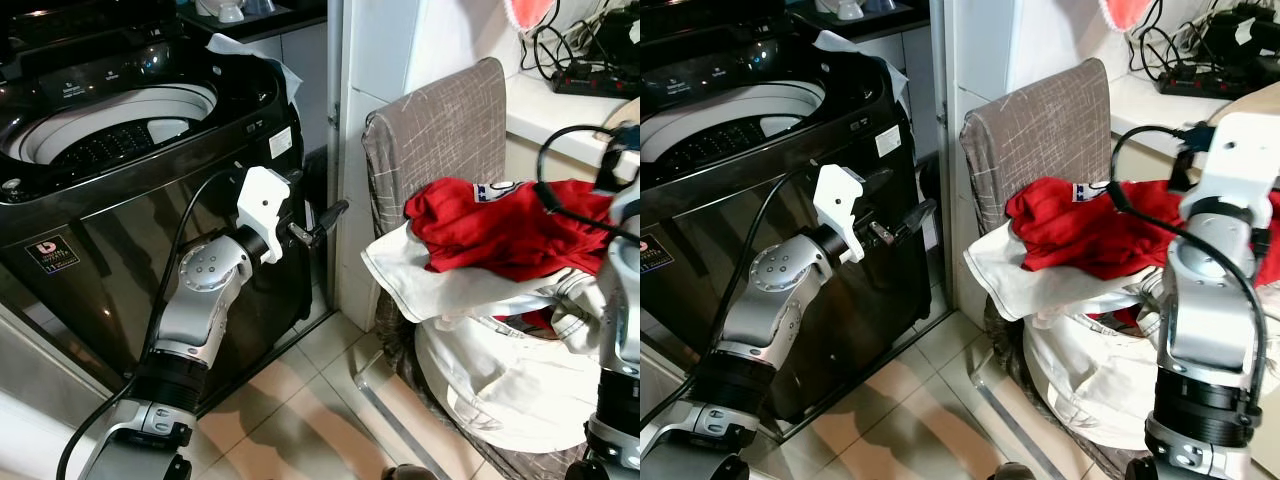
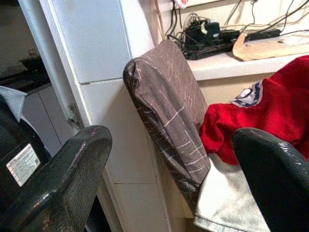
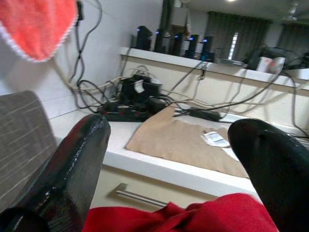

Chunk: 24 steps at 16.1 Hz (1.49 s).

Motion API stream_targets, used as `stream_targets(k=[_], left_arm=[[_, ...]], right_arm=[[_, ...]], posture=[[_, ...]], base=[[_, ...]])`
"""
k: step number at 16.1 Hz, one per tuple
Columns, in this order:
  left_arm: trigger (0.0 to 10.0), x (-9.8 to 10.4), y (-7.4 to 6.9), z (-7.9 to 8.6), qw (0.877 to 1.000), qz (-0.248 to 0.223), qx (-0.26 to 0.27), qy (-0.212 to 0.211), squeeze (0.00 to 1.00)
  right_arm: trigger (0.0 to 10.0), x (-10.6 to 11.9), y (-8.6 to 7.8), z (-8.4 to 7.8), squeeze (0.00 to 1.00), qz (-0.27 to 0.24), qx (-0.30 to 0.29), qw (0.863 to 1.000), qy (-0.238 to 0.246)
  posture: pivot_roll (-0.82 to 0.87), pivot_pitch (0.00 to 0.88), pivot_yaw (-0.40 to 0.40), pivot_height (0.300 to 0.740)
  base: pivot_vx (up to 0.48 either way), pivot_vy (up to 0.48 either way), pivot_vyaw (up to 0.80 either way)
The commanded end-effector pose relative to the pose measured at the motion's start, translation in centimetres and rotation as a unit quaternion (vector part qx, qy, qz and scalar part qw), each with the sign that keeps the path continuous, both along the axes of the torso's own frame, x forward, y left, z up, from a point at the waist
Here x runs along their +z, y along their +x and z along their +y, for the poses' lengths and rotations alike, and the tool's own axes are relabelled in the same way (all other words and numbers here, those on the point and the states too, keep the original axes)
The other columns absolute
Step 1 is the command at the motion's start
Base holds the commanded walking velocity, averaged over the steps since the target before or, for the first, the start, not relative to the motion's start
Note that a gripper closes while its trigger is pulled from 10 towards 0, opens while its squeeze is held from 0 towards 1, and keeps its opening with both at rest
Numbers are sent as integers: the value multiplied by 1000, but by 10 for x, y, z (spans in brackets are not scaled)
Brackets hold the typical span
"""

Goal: Clothes washing

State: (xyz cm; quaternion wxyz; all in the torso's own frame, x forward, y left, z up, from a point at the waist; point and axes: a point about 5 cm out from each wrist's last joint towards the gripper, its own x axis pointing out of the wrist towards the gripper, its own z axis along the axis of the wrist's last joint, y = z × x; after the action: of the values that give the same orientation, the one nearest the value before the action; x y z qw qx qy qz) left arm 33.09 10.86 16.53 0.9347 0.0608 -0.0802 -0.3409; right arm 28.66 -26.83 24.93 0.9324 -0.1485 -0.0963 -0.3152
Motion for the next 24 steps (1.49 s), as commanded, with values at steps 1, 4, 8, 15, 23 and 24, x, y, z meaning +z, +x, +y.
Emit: stream_targets(k=[1, 4, 8, 15, 23, 24], left_arm=[[10000, 2, 2, -2, 1000, 1, -9, 5, 0], [10000, 3, 5, -8, 1000, 3, -22, 5, 0], [10000, 4, 8, -12, 999, 3, -34, 8, 0], [10000, 7, 9, -9, 999, -3, -30, 12, 0], [10000, 6, 6, 0, 1000, -7, -12, 15, 0], [10000, 5, 6, -1, 1000, -7, -12, 15, 0]], right_arm=[[10000, 5, -8, -6, 0, -10, -28, 1000, 4], [10000, -17, -23, -7, 0, 29, -54, 998, 34], [10000, -40, -21, -14, 0, 52, -70, 992, 92], [10000, -67, 4, -31, 0, 99, -62, 986, 116], [0, -63, 28, -18, 0, 89, -18, 993, 74], [0, -65, 30, -14, 0, 90, -8, 993, 73]], posture=[[-241, 12, 99, 740], [-269, 21, 120, 740], [-277, 21, 141, 740], [-238, 14, 131, 740], [-204, 0, 104, 740], [-202, 0, 102, 740]], base=[[0, 0, 0], [0, 0, 0], [0, 0, 0], [0, 0, 0], [0, 0, 0], [0, 0, 0]])
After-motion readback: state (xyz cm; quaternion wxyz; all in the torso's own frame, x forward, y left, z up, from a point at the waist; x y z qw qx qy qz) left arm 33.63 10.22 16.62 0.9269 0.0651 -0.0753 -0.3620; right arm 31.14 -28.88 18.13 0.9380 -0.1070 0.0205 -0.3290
